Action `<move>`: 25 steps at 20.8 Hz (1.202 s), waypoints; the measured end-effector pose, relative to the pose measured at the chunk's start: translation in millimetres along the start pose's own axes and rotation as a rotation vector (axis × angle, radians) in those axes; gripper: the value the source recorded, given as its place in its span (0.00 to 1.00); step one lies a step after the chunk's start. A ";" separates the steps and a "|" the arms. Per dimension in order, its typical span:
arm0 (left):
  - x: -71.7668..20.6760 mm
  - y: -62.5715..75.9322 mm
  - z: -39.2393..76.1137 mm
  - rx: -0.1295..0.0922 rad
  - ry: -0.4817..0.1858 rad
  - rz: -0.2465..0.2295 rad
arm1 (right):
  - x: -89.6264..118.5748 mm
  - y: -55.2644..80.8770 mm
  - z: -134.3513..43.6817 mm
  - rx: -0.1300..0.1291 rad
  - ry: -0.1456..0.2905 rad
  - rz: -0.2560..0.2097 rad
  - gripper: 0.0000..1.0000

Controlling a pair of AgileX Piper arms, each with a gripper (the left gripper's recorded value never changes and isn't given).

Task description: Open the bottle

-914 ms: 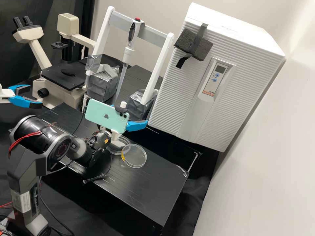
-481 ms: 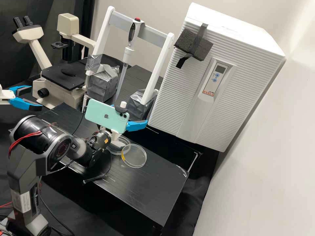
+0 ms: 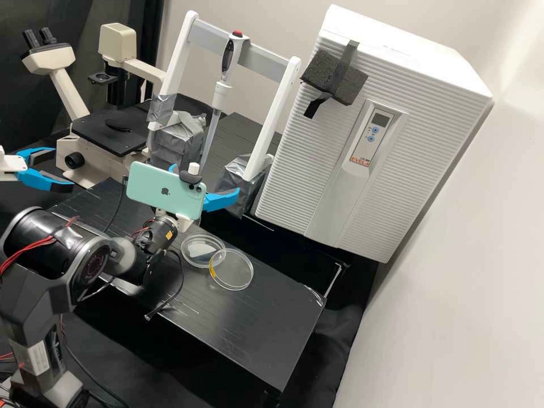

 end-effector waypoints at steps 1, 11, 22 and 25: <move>0.1 -0.3 -0.1 -0.001 0.000 -0.001 | -1.5 -2.5 -0.2 0.000 0.001 -0.010 1.00; -1.0 -0.2 -1.4 0.028 -0.002 -0.005 | -7.8 -17.0 3.9 -0.047 -0.014 -0.067 1.00; 0.5 -1.3 -2.9 0.031 -0.001 -0.009 | -6.3 -26.8 4.6 -0.076 -0.007 -0.107 0.00; 0.5 -1.3 -2.9 0.038 -0.001 -0.009 | -5.4 -30.2 7.6 -0.075 -0.016 -0.119 1.00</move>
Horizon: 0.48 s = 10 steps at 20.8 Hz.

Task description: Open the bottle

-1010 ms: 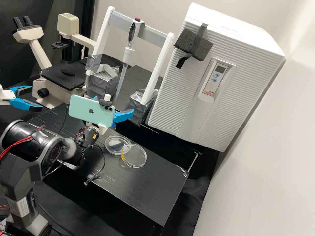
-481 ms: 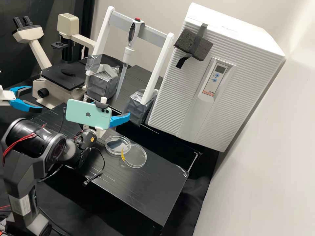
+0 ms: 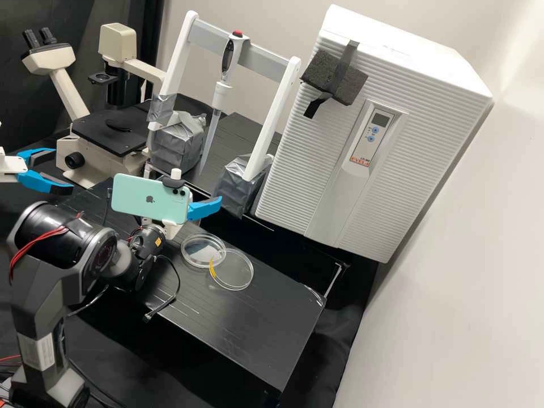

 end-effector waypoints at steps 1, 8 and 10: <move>0.0 0.0 0.0 0.005 0.000 0.000 | 0.2 -0.4 0.3 0.000 -0.001 -0.001 0.00; 0.2 -0.1 0.4 0.008 -0.002 -0.001 | 1.4 -4.0 3.0 -0.016 -0.010 -0.014 0.00; 0.6 -0.3 1.3 0.012 -0.006 -0.002 | 1.4 -4.0 3.0 -0.016 -0.010 -0.014 0.00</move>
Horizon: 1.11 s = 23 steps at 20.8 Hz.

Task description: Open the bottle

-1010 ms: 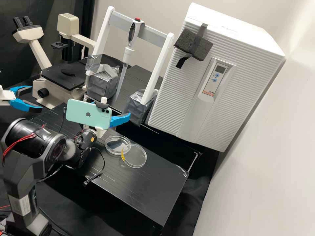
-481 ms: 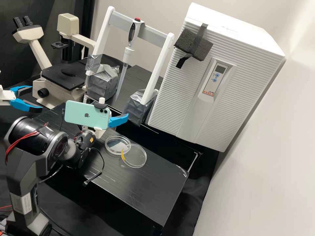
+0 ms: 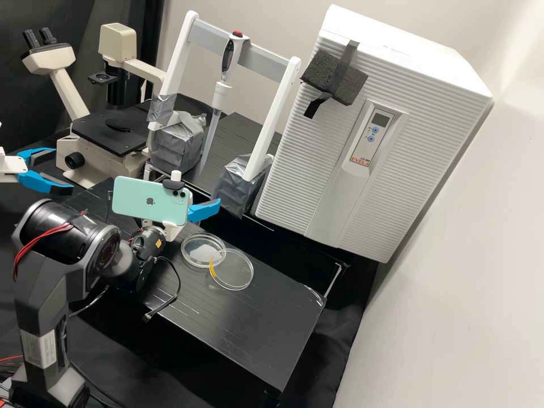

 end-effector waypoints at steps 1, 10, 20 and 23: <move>0.2 -0.1 0.4 0.005 -0.001 0.000 | 0.0 0.0 0.0 0.000 0.000 0.000 0.00; 1.9 -2.6 0.1 0.015 -0.005 -0.009 | 0.0 0.0 0.0 0.000 0.000 0.000 0.00; 3.8 -1.2 1.0 0.020 -0.012 -0.005 | 1.7 3.2 -1.7 -0.003 0.011 0.023 0.00; 5.0 0.4 0.5 0.024 -0.013 0.000 | 1.7 3.2 -1.7 -0.003 0.011 0.023 0.00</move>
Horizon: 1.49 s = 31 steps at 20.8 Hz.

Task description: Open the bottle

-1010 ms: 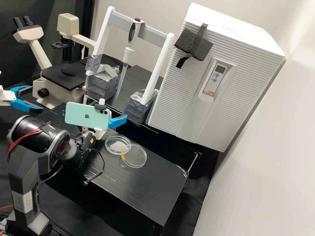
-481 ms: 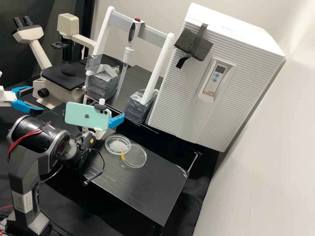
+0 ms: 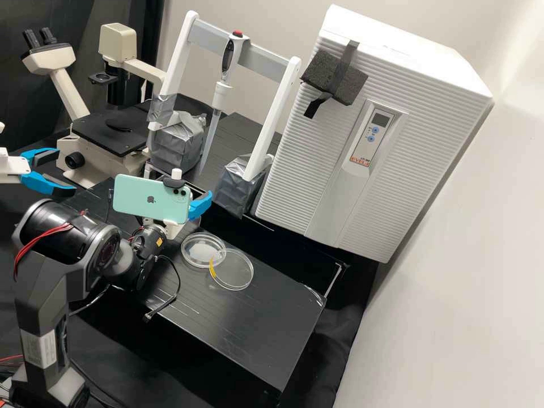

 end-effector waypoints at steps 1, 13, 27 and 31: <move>0.0 0.0 0.0 0.000 0.000 0.000 | 0.0 -0.6 -0.9 0.002 0.002 -0.001 0.00; 0.4 -0.2 0.8 0.016 -0.003 -0.001 | 1.2 -7.1 -4.6 0.002 0.015 -0.023 0.00; 1.0 -0.5 2.1 0.022 -0.009 -0.002 | 1.3 -7.1 -4.0 0.005 0.010 -0.021 0.00; 1.3 -0.5 2.5 0.021 -0.009 -0.002 | 1.3 -7.1 -4.0 0.005 0.010 -0.021 0.00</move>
